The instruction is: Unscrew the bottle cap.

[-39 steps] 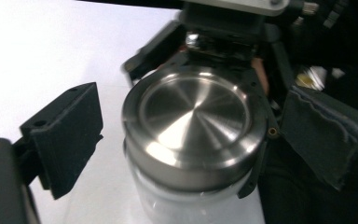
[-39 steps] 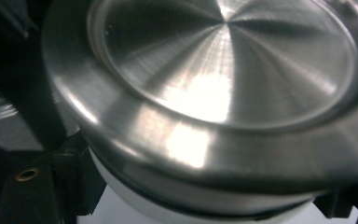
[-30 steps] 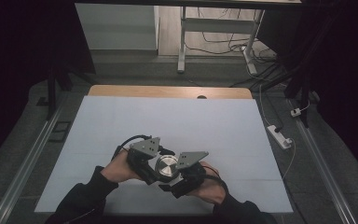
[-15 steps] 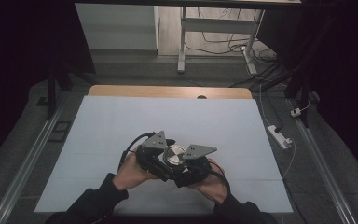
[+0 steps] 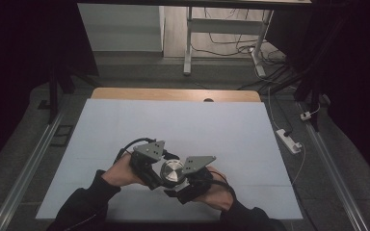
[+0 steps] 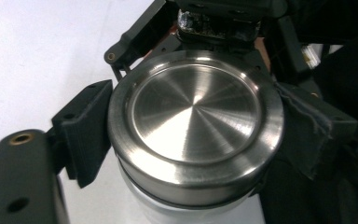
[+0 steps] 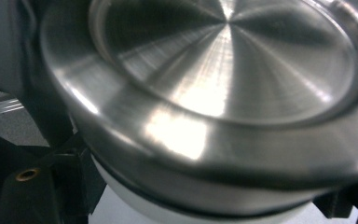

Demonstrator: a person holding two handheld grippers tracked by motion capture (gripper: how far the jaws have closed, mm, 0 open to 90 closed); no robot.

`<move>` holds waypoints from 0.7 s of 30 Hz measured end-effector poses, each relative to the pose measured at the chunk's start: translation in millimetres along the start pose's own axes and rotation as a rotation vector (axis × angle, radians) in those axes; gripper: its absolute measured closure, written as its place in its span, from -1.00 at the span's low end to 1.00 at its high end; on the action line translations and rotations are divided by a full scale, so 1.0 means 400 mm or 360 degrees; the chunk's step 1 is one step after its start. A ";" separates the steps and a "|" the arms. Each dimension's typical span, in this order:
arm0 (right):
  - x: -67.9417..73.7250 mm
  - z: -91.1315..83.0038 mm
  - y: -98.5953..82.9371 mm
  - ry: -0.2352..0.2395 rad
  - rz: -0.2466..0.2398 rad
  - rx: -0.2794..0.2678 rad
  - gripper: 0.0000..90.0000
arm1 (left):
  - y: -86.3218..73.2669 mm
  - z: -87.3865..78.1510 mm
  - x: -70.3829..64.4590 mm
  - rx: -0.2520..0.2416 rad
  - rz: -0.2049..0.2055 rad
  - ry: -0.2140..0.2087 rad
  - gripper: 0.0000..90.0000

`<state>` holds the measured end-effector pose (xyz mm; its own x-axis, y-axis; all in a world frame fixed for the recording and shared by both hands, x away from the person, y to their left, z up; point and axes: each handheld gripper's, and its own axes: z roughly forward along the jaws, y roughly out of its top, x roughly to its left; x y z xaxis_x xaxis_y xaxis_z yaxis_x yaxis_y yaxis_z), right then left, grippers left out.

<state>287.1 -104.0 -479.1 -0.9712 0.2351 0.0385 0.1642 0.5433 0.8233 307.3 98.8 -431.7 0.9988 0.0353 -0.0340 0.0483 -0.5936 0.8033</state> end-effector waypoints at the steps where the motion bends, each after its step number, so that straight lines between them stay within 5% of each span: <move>1: -0.002 -0.001 0.000 -0.0018 0.0008 0.0002 -0.66 | 0.002 0.002 0.000 -0.0004 -0.0022 0.0029 -0.59; 9: -0.032 -0.017 -0.005 -0.0175 0.0140 -0.0034 -0.66 | 0.020 0.029 -0.012 -0.0088 -0.0207 0.0334 -0.58; 18: -0.037 -0.024 -0.004 -0.0261 0.0192 -0.0059 -0.66 | 0.027 0.042 -0.027 -0.0151 -0.0302 0.0480 -0.58; 21: -0.038 -0.025 -0.004 -0.0309 0.0202 -0.0064 -0.66 | 0.032 0.053 -0.039 -0.0162 -0.0350 0.0582 -0.58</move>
<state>300.0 -116.5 -475.4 -0.8911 0.4523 0.0366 0.2722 0.4681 0.8407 292.6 73.7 -433.3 0.8954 0.4450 -0.0126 0.2399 -0.4584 0.8557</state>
